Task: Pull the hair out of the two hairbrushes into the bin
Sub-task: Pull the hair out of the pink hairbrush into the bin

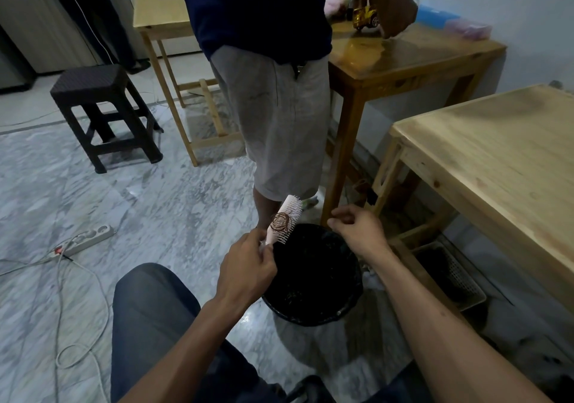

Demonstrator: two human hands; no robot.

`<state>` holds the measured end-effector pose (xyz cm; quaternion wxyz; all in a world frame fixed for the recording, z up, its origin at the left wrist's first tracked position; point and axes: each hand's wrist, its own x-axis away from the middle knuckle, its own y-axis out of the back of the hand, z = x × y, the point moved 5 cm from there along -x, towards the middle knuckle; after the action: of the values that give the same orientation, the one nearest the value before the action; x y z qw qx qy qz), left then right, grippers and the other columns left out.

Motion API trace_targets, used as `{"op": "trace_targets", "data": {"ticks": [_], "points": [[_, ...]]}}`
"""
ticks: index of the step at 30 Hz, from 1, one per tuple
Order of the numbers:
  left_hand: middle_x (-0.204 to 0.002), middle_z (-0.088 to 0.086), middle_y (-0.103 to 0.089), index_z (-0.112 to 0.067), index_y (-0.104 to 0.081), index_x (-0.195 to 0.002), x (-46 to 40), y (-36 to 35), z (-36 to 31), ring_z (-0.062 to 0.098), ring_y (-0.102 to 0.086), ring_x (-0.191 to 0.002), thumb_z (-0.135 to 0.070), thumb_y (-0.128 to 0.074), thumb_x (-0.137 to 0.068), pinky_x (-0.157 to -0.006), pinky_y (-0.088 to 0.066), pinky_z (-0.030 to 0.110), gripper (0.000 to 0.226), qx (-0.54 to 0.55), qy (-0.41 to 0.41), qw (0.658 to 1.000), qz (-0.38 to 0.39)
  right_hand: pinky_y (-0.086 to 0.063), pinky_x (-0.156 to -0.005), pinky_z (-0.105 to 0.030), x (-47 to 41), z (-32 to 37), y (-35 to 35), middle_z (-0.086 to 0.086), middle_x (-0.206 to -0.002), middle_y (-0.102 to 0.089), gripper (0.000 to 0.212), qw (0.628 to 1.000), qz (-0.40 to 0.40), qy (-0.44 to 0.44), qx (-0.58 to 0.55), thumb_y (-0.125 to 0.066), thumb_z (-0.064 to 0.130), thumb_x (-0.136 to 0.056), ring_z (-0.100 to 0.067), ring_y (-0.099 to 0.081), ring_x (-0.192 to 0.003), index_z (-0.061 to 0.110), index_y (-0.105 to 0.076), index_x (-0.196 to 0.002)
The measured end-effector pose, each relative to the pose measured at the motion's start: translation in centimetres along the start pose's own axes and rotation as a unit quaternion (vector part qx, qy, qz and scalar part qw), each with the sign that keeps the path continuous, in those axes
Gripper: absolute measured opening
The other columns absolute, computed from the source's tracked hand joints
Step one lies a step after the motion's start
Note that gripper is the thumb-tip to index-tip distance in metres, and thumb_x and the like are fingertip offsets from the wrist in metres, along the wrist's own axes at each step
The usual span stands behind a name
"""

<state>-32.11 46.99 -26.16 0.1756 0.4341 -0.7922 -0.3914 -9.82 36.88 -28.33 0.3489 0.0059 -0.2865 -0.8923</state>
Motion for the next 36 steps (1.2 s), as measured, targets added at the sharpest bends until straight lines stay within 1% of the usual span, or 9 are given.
{"op": "trace_targets", "data": {"ticks": [4, 8, 12, 14, 17, 22, 28, 33, 36], "points": [[-0.099, -0.002, -0.069, -0.022, -0.063, -0.114, 0.0, 0.1, 0.1, 0.021, -0.062, -0.080, -0.025, -0.052, -0.092, -0.067, -0.052, 0.040, 0.025, -0.002, 0.002, 1.000, 0.001, -0.049, -0.081, -0.027, 0.0, 0.1, 0.4, 0.002, -0.098, -0.075, 0.023, 1.000, 0.005, 0.001, 0.010, -0.065, 0.037, -0.098, -0.017, -0.067, -0.099, 0.019, -0.078, -0.107], [-0.100, -0.001, -0.070, -0.022, -0.063, -0.114, -0.1, 0.0, -0.4, 0.020, -0.063, -0.080, -0.026, -0.051, -0.092, -0.068, -0.054, 0.041, 0.026, 0.002, -0.003, 1.000, 0.001, -0.053, -0.075, -0.032, 0.9, 1.6, -0.1, 0.007, -0.084, -0.073, 0.031, 0.999, 0.023, 0.041, -0.003, -0.061, 0.053, -0.096, -0.016, -0.070, -0.085, 0.027, -0.078, -0.098], [-0.108, -0.001, -0.069, -0.022, -0.063, -0.117, -0.2, -0.3, -1.1, 0.020, -0.063, -0.089, -0.026, -0.052, -0.093, -0.072, -0.052, 0.038, 0.026, -0.006, -0.015, 1.000, 0.003, -0.060, -0.069, -0.026, 2.2, 3.5, -2.1, 0.005, -0.084, -0.078, 0.025, 0.987, 0.077, 0.119, -0.079, -0.082, 0.049, -0.080, -0.010, -0.074, -0.070, 0.030, -0.080, -0.097], [-0.108, -0.001, -0.068, -0.021, -0.063, -0.117, 0.0, -0.4, -1.5, 0.020, -0.063, -0.091, -0.025, -0.053, -0.094, -0.071, -0.050, 0.035, 0.026, -0.010, -0.028, 1.000, 0.005, -0.056, -0.067, -0.019, 2.3, 4.4, -2.6, 0.009, -0.079, -0.077, 0.029, 0.985, 0.066, 0.146, -0.056, -0.087, 0.046, -0.076, -0.002, -0.071, -0.068, 0.029, -0.081, -0.099], [-0.106, -0.001, -0.068, -0.021, -0.063, -0.117, 0.3, -0.5, -1.7, 0.019, -0.062, -0.090, -0.025, -0.054, -0.095, -0.070, -0.048, 0.034, 0.024, -0.008, -0.031, 0.999, 0.010, -0.053, -0.068, -0.020, 1.8, 4.5, -2.8, 0.020, -0.063, -0.071, 0.011, 0.985, 0.024, 0.169, -0.016, -0.084, 0.032, -0.082, 0.004, -0.066, -0.062, 0.025, -0.084, -0.090], [-0.098, -0.001, -0.070, -0.021, -0.065, -0.115, 0.1, 0.4, -0.2, 0.016, -0.063, -0.075, -0.023, -0.054, -0.096, -0.062, -0.046, 0.032, 0.023, 0.038, 0.029, 0.999, 0.004, -0.062, -0.066, -0.034, 0.3, 1.9, -0.2, 0.000, -0.068, -0.075, 0.005, 0.989, -0.085, 0.020, -0.119, -0.079, 0.021, -0.088, -0.014, -0.069, -0.061, 0.020, -0.081, -0.083], [-0.078, -0.013, -0.064, -0.022, -0.066, -0.109, 0.1, 1.1, 0.2, 0.013, -0.063, -0.064, -0.020, -0.055, -0.097, -0.059, -0.049, 0.035, 0.016, 0.084, 0.058, 0.995, -0.005, -0.063, -0.079, -0.038, 0.1, -1.9, 1.6, 0.002, -0.065, -0.074, 0.007, 0.991, -0.119, -0.046, -0.035, -0.077, 0.023, -0.091, -0.015, -0.072, -0.068, 0.019, -0.082, -0.087], [-0.085, -0.010, -0.067, -0.023, -0.067, -0.110, 0.0, 0.8, -0.4, 0.013, -0.059, -0.061, -0.023, -0.056, -0.094, -0.055, -0.043, 0.031, 0.019, 0.080, 0.027, 0.996, -0.009, -0.056, -0.073, -0.026, 0.5, -2.0, 0.7, 0.002, -0.111, -0.071, 0.027, 0.997, -0.044, -0.050, 0.043, -0.065, 0.023, -0.096, -0.015, -0.068, -0.086, 0.024, -0.072, -0.123], [-0.088, -0.008, -0.069, -0.023, -0.066, -0.115, 0.1, 0.7, -1.2, 0.015, -0.065, -0.068, -0.024, -0.057, -0.094, -0.060, -0.050, 0.035, 0.023, 0.073, -0.007, 0.997, 0.004, -0.059, -0.090, -0.042, 0.7, -0.9, -1.0, -0.002, -0.140, -0.057, 0.059, 0.998, 0.048, -0.045, -0.022, -0.062, 0.029, -0.090, -0.022, -0.069, -0.103, 0.037, -0.050, -0.148]]}}
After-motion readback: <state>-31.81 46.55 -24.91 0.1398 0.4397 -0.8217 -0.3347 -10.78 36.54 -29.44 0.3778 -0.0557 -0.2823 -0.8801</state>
